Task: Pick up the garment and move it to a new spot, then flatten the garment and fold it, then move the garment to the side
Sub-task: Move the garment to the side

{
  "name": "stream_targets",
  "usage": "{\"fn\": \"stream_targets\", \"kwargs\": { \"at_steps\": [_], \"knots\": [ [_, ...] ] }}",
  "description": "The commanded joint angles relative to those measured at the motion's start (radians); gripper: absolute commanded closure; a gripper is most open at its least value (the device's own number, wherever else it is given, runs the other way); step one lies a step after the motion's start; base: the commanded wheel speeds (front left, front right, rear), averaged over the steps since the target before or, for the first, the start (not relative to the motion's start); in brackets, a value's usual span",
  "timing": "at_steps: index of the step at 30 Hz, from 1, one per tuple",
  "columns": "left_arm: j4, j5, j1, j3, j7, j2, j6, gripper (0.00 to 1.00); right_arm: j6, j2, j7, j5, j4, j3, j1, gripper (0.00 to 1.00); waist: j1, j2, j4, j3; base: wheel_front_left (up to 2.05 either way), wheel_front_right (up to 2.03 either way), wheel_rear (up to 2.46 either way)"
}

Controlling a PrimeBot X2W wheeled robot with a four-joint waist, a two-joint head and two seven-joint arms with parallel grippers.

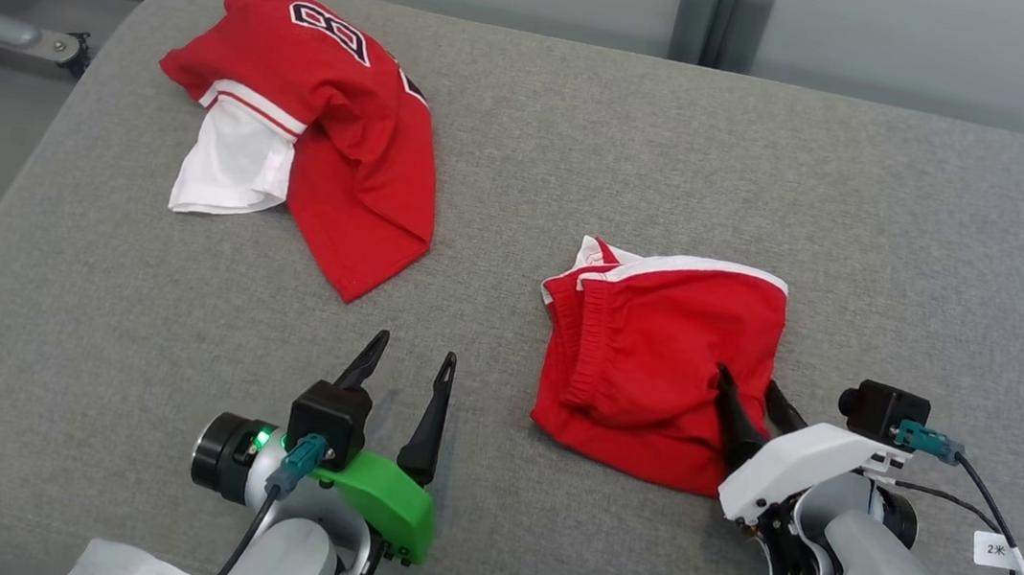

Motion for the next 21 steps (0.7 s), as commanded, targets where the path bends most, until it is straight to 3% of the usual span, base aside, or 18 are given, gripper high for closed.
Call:
{"fn": "stream_targets", "kwargs": {
  "at_steps": [1,4,5,6,7,14,21],
  "knots": [
    [-0.002,0.009,0.005,0.002,-0.003,0.002,-0.003,0.0,0.0,0.003,0.015,0.01,0.015,0.011,-0.011,0.0,0.0,0.0,0.024,0.005,0.0,0.0,0.0],
    [-0.004,0.012,0.007,0.003,-0.003,0.002,-0.004,0.0,0.0,0.01,0.033,0.013,0.047,0.03,-0.018,0.0,0.0,0.0,0.037,0.005,0.0,0.0,0.0],
    [-0.006,0.015,0.007,0.003,-0.003,0.002,-0.004,0.0,0.0,0.012,0.035,0.008,0.053,0.039,-0.023,0.47,0.0,0.0,0.039,0.006,0.0,0.0,0.0],
    [-0.007,0.016,0.006,0.004,-0.003,0.002,-0.003,0.0,0.0,0.013,0.033,0.002,0.058,0.047,-0.026,0.86,0.0,0.0,0.04,0.006,0.0,0.0,0.0],
    [-0.009,0.016,0.004,0.005,-0.003,0.002,-0.002,0.0,0.0,0.01,0.027,-0.005,0.064,0.053,-0.029,1.0,0.0,0.0,0.04,0.005,0.0,0.0,0.0],
    [-0.031,0.024,0.001,-0.004,-0.003,0.002,0.002,0.0,-0.001,-0.039,-0.023,-0.105,0.093,0.073,-0.068,1.0,0.0,0.0,0.0,-0.009,0.0,0.0,0.0],
    [-0.044,0.023,0.012,-0.026,-0.003,0.002,0.002,0.0,-0.001,-0.053,-0.031,-0.233,0.12,0.025,-0.078,1.0,0.0,0.0,-0.102,-0.035,0.0,0.0,0.0]
  ]
}}
